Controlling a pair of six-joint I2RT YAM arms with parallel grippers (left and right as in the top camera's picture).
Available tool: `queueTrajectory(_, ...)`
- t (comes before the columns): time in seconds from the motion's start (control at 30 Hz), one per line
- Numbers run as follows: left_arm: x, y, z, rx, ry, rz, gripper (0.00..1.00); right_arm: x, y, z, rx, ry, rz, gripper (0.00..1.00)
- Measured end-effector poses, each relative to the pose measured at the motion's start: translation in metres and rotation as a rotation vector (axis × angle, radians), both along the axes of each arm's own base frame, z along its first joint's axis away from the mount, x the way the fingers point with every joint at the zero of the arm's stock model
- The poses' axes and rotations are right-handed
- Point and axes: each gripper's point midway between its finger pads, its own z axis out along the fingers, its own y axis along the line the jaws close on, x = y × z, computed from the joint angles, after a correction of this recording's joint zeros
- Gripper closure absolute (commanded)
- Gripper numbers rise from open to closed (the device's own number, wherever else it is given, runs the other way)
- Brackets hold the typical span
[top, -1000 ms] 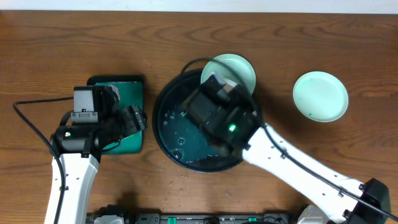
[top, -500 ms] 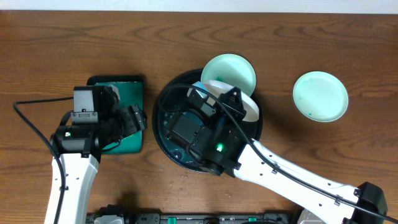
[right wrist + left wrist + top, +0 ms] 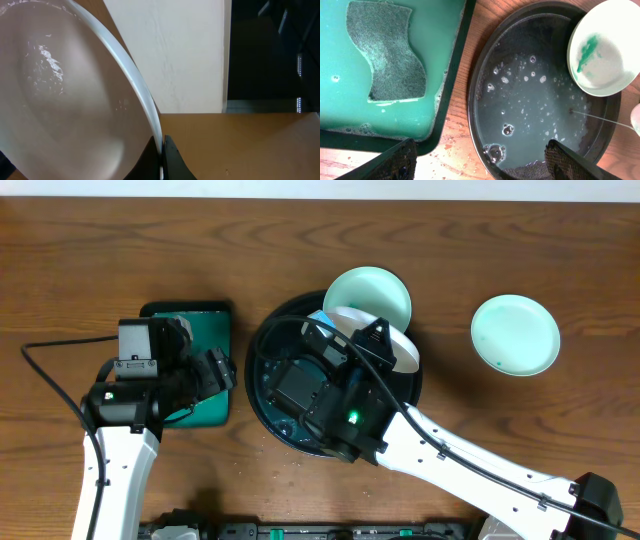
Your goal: Clean dirty plates on tray and stack at the side
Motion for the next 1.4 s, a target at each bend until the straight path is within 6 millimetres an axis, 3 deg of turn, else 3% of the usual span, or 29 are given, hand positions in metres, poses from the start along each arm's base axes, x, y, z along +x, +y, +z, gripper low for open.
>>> queueTrajectory(0.53,0.0,0.0,0.0,0.0,0.0,0.0,0.18,0.0,0.0,0.001,-0.002,-0.003,-0.002,0.99)
queueTrajectory(0.77,0.0,0.0,0.0,0.0,0.0,0.0,0.17,-0.011,0.029,-0.048,0.23,0.234,0.084,0.99)
queueTrajectory(0.87,0.0,0.0,0.0,0.001,0.0,0.0,0.17,-0.012,0.032,-0.062,0.239,0.267,0.069,0.99)
queueTrajectory(1.13,-0.002,0.0,-0.001,0.0,0.007,0.0,0.18,-0.004,0.018,-0.053,0.132,0.157,0.005,0.99)
queueTrajectory(1.3,-0.001,0.0,-0.001,0.0,0.006,0.0,0.18,-0.011,0.039,-0.097,0.442,0.374,-0.014,0.98)
queueTrajectory(1.4,-0.001,0.0,-0.001,0.0,0.007,0.0,0.18,-0.007,0.038,-0.118,0.64,0.467,-0.108,0.99)
